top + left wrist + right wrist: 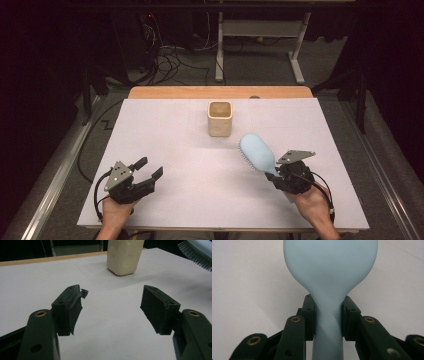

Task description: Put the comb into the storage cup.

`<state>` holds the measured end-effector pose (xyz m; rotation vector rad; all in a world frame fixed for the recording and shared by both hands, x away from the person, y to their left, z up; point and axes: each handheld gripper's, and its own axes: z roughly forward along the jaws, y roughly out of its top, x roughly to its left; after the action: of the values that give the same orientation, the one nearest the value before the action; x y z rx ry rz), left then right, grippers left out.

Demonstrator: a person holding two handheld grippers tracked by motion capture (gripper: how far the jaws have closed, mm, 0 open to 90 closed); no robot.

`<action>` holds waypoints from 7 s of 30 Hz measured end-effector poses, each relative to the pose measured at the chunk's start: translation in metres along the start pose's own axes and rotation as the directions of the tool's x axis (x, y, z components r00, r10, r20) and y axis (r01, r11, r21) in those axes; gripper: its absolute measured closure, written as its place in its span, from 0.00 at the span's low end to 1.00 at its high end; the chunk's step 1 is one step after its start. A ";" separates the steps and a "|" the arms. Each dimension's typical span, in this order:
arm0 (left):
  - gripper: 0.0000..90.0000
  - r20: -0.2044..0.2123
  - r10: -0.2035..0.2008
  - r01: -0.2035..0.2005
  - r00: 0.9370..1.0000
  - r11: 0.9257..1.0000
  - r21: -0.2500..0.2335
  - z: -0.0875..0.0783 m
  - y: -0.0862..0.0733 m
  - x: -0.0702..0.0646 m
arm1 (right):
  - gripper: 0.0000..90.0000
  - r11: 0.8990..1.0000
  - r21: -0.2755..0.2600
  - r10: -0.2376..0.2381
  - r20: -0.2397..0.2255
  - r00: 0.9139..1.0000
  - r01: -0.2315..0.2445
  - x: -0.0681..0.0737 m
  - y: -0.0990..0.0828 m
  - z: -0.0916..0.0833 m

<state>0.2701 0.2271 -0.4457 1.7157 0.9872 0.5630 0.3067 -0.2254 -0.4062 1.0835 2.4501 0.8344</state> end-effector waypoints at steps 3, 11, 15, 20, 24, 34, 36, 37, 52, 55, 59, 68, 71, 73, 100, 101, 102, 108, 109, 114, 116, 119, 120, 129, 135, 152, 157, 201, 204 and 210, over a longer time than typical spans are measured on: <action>0.37 0.009 0.003 -0.003 1.000 1.000 0.003 0.003 0.001 -0.003 | 0.78 1.000 -0.009 0.002 -0.005 1.000 -0.002 0.001 0.001 0.000; 0.37 0.033 0.012 -0.012 0.999 1.000 0.012 0.009 0.004 -0.013 | 0.78 1.000 -0.017 -0.006 -0.017 1.000 0.006 0.002 0.003 0.001; 0.37 0.042 0.017 -0.018 0.999 1.000 0.018 0.011 0.005 -0.017 | 0.78 1.000 -0.021 -0.015 -0.022 1.000 0.015 0.003 0.004 0.004; 0.37 0.056 0.018 -0.020 0.998 1.000 0.020 0.014 0.006 -0.021 | 0.78 0.999 -0.022 -0.025 -0.030 0.999 0.025 0.006 0.006 0.006; 0.37 0.074 0.020 -0.021 0.997 1.000 0.021 0.018 0.009 -0.026 | 0.78 0.999 -0.028 -0.028 -0.033 0.999 0.027 0.008 0.007 0.006; 0.38 0.123 0.040 -0.044 0.992 0.999 0.030 0.031 0.015 -0.042 | 0.78 0.998 -0.046 -0.036 -0.036 0.999 0.035 0.012 0.009 0.005; 0.38 0.132 0.041 -0.046 0.990 0.998 0.037 0.033 0.015 -0.044 | 0.78 0.998 -0.050 -0.042 -0.040 0.998 0.040 0.013 0.010 0.005; 0.38 0.136 0.040 -0.046 0.990 0.998 0.037 0.034 0.016 -0.045 | 0.78 0.998 -0.051 -0.043 -0.040 0.998 0.041 0.014 0.010 0.005; 0.38 0.195 0.060 -0.073 0.979 0.995 0.062 0.052 0.021 -0.063 | 0.78 0.996 -0.057 -0.066 -0.064 0.996 0.062 0.023 0.014 0.009; 0.38 0.210 0.061 -0.077 0.976 0.995 0.068 0.056 0.022 -0.066 | 0.78 0.996 -0.059 -0.071 -0.072 0.995 0.067 0.025 0.014 0.010; 0.38 0.230 0.068 -0.086 0.971 0.994 0.070 0.061 0.023 -0.071 | 0.78 0.996 -0.063 -0.074 -0.081 0.994 0.069 0.027 0.015 0.010; 0.36 0.272 0.100 -0.128 0.957 0.988 0.090 0.071 0.026 -0.084 | 0.78 0.995 -0.062 -0.087 -0.094 0.992 0.082 0.032 0.017 0.012; 0.36 0.286 0.097 -0.130 0.953 0.987 0.098 0.075 0.028 -0.087 | 0.78 0.994 -0.061 -0.091 -0.096 0.991 0.085 0.033 0.017 0.013; 0.35 0.305 0.096 -0.134 0.948 0.986 0.104 0.078 0.029 -0.090 | 0.78 0.994 -0.061 -0.092 -0.097 0.991 0.086 0.034 0.017 0.013; 0.29 0.402 0.022 -0.090 0.915 0.984 0.152 0.108 0.041 -0.116 | 0.78 0.989 -0.077 -0.132 -0.117 0.984 0.123 0.041 0.018 0.014; 0.29 0.407 0.018 -0.089 0.913 0.984 0.156 0.109 0.042 -0.117 | 0.78 0.989 -0.078 -0.132 -0.118 0.984 0.123 0.041 0.019 0.015; 0.29 0.408 0.010 -0.081 0.913 0.984 0.157 0.109 0.043 -0.118 | 0.78 0.990 -0.078 -0.127 -0.120 0.985 0.118 0.042 0.019 0.015; 0.28 0.422 -0.022 -0.051 0.907 0.986 0.162 0.116 0.047 -0.122 | 0.78 0.988 -0.091 -0.139 -0.120 0.983 0.128 0.043 0.019 0.014; 0.28 0.423 -0.029 -0.043 0.906 0.986 0.160 0.116 0.047 -0.122 | 0.78 0.988 -0.094 -0.135 -0.119 0.984 0.124 0.043 0.019 0.014; 0.28 0.433 -0.071 -0.001 0.899 0.987 0.164 0.117 0.051 -0.123 | 0.78 0.987 -0.102 -0.136 -0.120 0.983 0.124 0.044 0.019 0.013; 0.28 0.432 -0.072 -0.001 0.899 0.986 0.166 0.118 0.052 -0.123 | 0.78 0.987 -0.102 -0.136 -0.119 0.984 0.124 0.044 0.019 0.013; 0.28 0.432 -0.080 0.007 0.898 0.986 0.167 0.120 0.052 -0.124 | 0.78 0.987 -0.100 -0.137 -0.117 0.984 0.125 0.044 0.019 0.013; 0.28 0.431 -0.083 0.011 0.899 0.986 0.167 0.121 0.053 -0.124 | 0.78 0.987 -0.101 -0.138 -0.116 0.984 0.126 0.044 0.019 0.013; 0.27 0.421 -0.104 0.028 0.901 0.983 0.184 0.123 0.054 -0.125 | 0.78 0.985 -0.096 -0.150 -0.108 0.983 0.140 0.048 0.019 0.016; 0.28 0.412 -0.107 0.032 0.905 0.982 0.186 0.121 0.056 -0.127 | 0.78 0.983 -0.103 -0.165 -0.103 0.981 0.155 0.052 0.020 0.016; 0.29 0.382 -0.110 0.039 0.918 0.981 0.188 0.121 0.058 -0.129 | 0.78 0.980 -0.097 -0.182 -0.099 0.978 0.172 0.058 0.023 0.020; 0.29 0.378 -0.117 0.047 0.918 0.981 0.190 0.121 0.058 -0.127 | 0.78 0.979 -0.102 -0.186 -0.102 0.977 0.176 0.061 0.025 0.021; 0.59 0.493 -0.188 0.059 0.849 0.962 0.265 0.110 0.072 -0.110 | 0.78 0.967 -0.123 -0.233 -0.088 0.969 0.222 0.072 0.035 0.030; 0.59 0.497 -0.186 0.054 0.847 0.962 0.267 0.109 0.076 -0.110 | 0.77 0.969 -0.139 -0.220 -0.096 0.971 0.206 0.072 0.035 0.029; 0.59 0.498 -0.154 0.023 0.853 0.965 0.260 0.107 0.082 -0.111 | 0.67 0.973 -0.157 -0.188 -0.112 0.976 0.170 0.068 0.035 0.028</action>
<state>0.3184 0.0663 -0.3977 1.8872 0.7582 -0.0987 0.2958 -0.1454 -0.4101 0.7654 2.4975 1.0335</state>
